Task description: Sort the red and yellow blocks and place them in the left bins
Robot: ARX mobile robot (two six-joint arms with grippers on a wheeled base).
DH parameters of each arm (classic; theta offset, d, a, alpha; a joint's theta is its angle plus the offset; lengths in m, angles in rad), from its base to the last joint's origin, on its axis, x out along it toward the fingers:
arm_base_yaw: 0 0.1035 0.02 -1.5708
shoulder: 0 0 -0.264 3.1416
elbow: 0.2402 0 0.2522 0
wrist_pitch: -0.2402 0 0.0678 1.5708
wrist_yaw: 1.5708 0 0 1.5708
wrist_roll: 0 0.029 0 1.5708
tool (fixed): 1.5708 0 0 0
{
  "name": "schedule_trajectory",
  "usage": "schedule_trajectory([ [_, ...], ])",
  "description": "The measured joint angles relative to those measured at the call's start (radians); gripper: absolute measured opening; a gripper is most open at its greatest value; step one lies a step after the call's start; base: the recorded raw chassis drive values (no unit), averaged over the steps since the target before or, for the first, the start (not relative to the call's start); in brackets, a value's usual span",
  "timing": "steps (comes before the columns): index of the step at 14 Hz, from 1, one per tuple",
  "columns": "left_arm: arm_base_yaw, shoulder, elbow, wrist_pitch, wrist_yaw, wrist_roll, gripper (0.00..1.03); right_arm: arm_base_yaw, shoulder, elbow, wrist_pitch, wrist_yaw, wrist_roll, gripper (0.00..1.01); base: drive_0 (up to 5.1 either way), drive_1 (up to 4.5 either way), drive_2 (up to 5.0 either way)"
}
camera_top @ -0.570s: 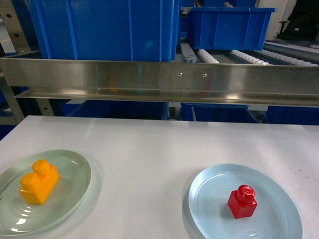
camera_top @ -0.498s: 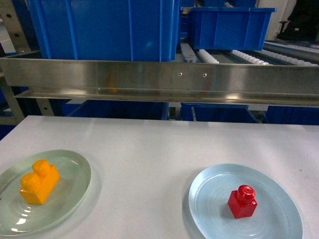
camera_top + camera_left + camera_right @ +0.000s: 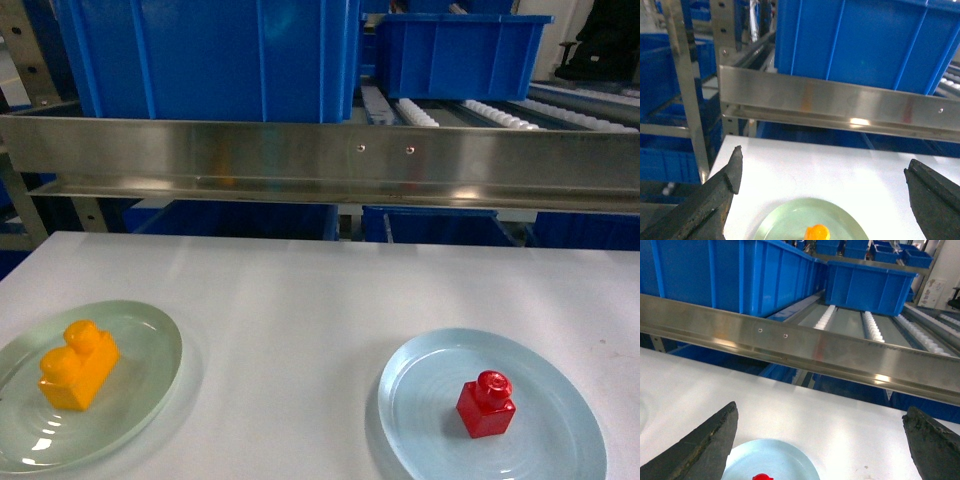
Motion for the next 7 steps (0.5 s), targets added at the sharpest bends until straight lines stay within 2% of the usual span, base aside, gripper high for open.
schedule_trajectory([
  [2,-0.042,0.269,0.103,0.141,-0.002,0.014,0.98,0.040,0.224,0.063,0.122,0.022,-0.014,0.98,0.0,0.00,0.0],
  [3,-0.059,0.345,0.134,0.169,-0.001,0.018,0.98,0.051,0.319,0.091,0.172,0.026,-0.017,0.98,0.0,0.00,0.0],
  [5,-0.078,0.421,0.140,0.171,-0.003,0.043,0.98,0.061,0.471,0.133,0.190,0.024,-0.024,0.98,0.0,0.00,0.0],
  [7,-0.070,0.409,0.134,0.185,-0.008,0.058,0.98,0.060,0.628,0.143,0.208,0.015,-0.032,0.98,0.0,0.00,0.0],
])
